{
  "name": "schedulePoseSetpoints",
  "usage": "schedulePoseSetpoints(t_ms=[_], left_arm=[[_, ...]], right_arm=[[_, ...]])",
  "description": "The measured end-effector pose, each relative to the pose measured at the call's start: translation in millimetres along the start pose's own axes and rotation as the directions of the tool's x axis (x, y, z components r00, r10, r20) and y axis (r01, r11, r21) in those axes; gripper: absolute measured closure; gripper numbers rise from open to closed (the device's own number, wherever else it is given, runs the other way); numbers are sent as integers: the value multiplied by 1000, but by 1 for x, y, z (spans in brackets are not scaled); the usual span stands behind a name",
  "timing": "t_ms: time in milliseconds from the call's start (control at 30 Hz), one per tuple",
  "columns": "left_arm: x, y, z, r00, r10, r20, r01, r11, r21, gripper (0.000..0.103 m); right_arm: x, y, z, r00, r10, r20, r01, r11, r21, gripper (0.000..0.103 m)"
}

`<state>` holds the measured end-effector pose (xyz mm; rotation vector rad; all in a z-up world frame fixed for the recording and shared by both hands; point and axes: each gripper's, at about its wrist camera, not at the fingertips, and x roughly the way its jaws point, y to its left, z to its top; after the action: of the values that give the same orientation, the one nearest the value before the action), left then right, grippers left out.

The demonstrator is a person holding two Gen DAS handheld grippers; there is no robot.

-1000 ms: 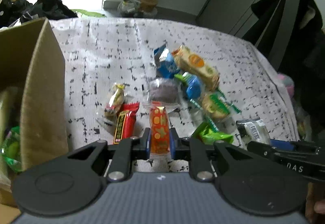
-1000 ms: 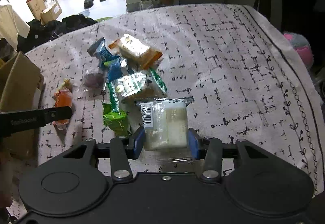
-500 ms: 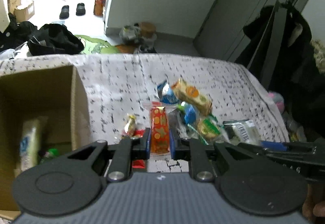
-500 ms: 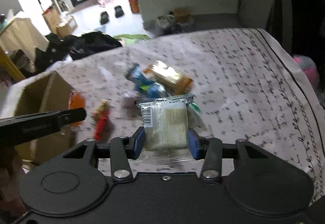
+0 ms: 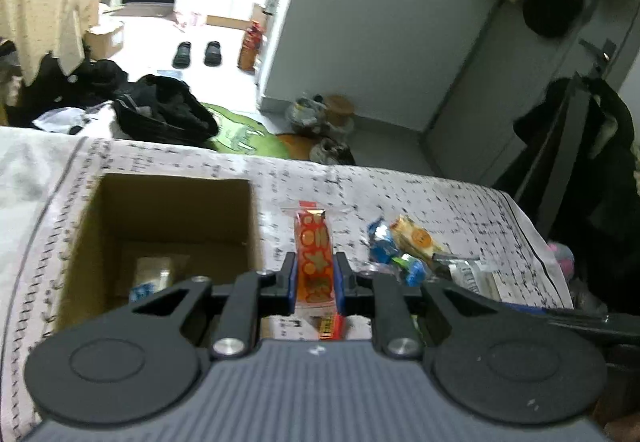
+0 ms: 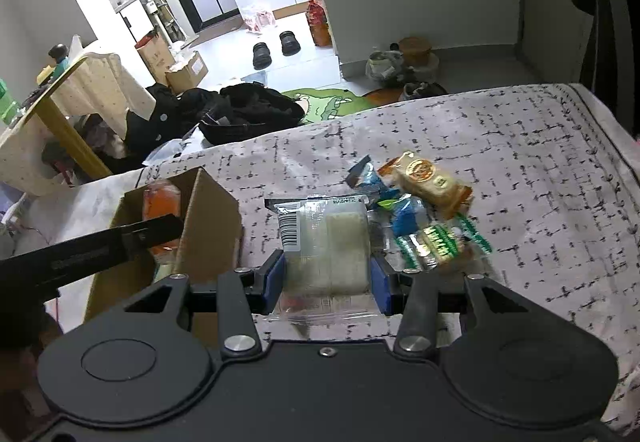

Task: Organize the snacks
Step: 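Carry both packs over the box and release them inside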

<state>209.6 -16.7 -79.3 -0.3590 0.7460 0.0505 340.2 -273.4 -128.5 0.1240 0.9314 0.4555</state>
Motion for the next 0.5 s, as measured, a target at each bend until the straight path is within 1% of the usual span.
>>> schedulePoseSetpoints(t_ms=[167, 300, 500], left_arm=[[-17, 29, -4, 998, 52, 21, -51, 997, -64, 86], [-28, 52, -9, 995, 98, 25, -95, 990, -102, 86], [-35, 75, -17, 990, 143, 19, -139, 980, -143, 86]], right_arm=[[-1, 14, -4, 999, 34, 17, -34, 999, -12, 59], [2, 30, -4, 997, 70, 24, -69, 996, -51, 59], [10, 52, -8, 992, 125, 5, -124, 989, -78, 59]])
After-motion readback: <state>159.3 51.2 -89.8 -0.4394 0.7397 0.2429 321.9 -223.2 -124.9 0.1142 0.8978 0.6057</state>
